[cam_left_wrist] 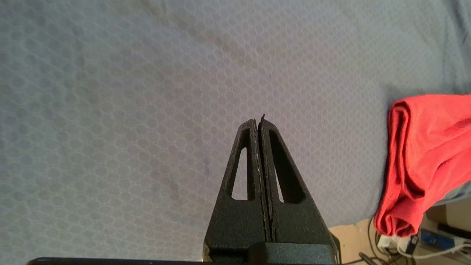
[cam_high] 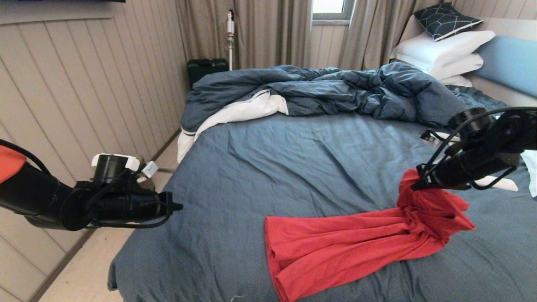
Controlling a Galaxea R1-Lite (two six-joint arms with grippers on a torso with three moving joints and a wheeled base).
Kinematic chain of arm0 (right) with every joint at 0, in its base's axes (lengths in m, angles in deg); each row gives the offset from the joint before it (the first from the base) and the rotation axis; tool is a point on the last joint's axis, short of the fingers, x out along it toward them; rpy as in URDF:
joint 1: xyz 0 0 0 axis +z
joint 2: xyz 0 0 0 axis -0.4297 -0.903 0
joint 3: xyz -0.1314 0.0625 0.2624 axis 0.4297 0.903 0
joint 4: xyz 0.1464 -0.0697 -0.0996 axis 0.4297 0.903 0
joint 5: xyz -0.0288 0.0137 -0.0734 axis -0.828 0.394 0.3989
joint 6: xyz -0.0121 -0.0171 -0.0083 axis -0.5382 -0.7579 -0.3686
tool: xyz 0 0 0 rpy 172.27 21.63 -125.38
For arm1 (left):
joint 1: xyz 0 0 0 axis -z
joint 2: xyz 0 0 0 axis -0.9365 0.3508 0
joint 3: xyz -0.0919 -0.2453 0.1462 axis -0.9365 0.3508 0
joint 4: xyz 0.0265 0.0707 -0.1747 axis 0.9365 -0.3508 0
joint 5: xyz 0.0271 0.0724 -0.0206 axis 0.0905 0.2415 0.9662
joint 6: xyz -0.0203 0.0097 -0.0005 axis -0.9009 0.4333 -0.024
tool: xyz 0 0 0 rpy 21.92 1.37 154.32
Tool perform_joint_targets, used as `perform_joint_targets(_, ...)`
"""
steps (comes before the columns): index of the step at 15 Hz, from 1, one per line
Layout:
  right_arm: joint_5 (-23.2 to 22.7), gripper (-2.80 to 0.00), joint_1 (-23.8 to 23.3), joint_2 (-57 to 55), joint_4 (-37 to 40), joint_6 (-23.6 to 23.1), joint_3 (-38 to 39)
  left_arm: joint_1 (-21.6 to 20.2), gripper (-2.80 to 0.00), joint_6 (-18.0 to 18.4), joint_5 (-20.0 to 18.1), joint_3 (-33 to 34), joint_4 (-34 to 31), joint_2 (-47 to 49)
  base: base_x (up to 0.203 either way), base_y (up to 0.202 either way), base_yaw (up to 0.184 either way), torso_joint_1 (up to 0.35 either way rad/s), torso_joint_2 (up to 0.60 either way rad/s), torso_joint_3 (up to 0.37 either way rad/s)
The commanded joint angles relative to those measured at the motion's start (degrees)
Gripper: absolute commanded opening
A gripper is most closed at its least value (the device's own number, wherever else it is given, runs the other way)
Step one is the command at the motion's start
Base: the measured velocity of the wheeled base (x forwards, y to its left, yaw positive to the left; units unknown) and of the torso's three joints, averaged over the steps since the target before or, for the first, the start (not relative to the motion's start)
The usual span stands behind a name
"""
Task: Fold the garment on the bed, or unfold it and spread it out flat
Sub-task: Fold the red T-shirt
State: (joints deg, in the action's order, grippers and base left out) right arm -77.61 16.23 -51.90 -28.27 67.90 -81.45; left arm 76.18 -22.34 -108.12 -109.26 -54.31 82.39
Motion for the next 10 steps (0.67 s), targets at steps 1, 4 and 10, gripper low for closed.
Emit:
perform_joint_targets(1, 0.2, -2.8, 6.9, 0.9, 0.6, 0.9, -1.3, 0.1, -2.8, -0.1, -0.1, 0.2, 0.1, 0.1, 0.0, 0.0, 0.0, 0.0, 0.0, 0.0)
perform_joint_targets(4, 1.8, -2.8, 16.8, -0.6, 3.5, 3.5, -3.8, 0.1, -2.8, 0.0, -0.1, 0.3, 0.2, -0.3, 0.0, 0.0, 0.0, 0.0, 0.0, 0.0)
perform_joint_targets(10, 2.6, -2.8, 29.2, -1.0, 10.1, 4.5, -5.0, 0.1, -2.8, 0.1, -0.1, 0.4, 0.1, -0.2, 0.0, 0.0, 0.0, 0.0, 0.0, 0.0)
